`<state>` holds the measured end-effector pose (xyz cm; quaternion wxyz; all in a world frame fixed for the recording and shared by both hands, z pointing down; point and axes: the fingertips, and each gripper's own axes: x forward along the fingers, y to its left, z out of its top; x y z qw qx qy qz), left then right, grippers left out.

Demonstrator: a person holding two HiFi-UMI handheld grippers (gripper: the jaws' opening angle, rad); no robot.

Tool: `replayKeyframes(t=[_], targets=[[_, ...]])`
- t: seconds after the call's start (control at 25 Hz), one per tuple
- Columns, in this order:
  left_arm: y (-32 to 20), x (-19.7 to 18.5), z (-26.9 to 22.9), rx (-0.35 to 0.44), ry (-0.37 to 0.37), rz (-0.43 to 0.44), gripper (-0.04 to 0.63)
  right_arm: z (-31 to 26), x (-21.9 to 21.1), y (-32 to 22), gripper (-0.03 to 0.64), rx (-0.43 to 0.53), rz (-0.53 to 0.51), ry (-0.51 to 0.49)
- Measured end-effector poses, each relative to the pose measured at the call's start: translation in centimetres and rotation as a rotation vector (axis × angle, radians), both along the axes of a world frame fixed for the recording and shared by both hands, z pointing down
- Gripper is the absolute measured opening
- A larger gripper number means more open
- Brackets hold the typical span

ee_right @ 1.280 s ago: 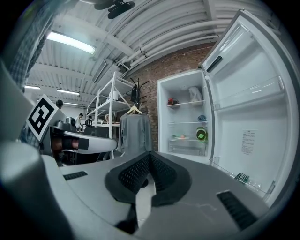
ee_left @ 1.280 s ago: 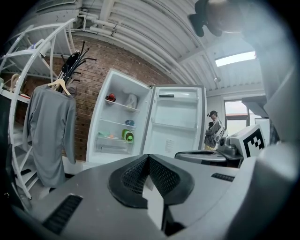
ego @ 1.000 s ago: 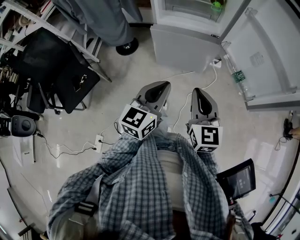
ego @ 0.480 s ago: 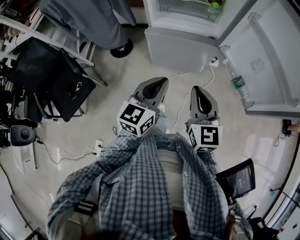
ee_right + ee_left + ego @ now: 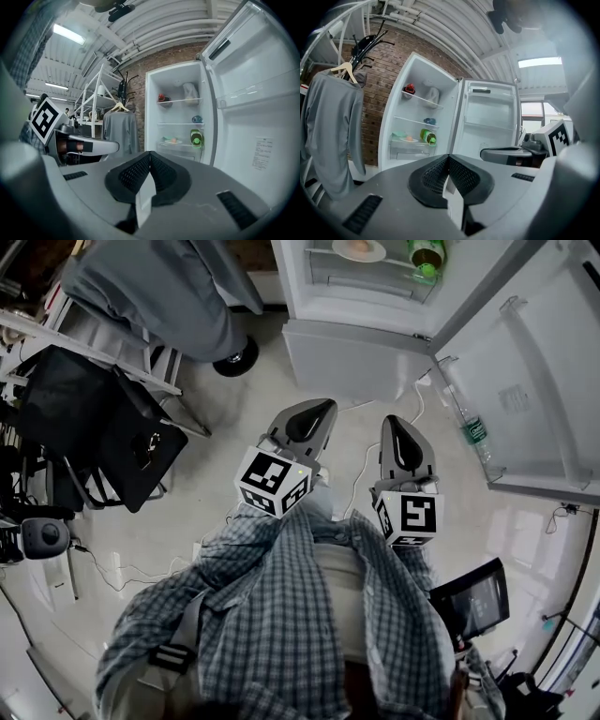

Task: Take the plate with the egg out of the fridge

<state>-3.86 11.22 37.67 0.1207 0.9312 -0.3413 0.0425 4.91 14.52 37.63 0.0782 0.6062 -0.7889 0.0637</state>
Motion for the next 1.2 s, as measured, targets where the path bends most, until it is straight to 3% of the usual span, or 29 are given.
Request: replayKeyframes(t=[0.56, 1.2], targets=[[-7.2, -0.6, 0.0, 0.034, 0.016, 0.042, 0.006, 0.2, -0.8, -7.3, 0.006, 0.002, 0.026, 0.023], [-10.5, -1.9, 0.8, 0.008, 0.032, 0.013, 0.006, 1.1, -1.5, -10.2, 0.006, -0.026, 0.010, 0.038]])
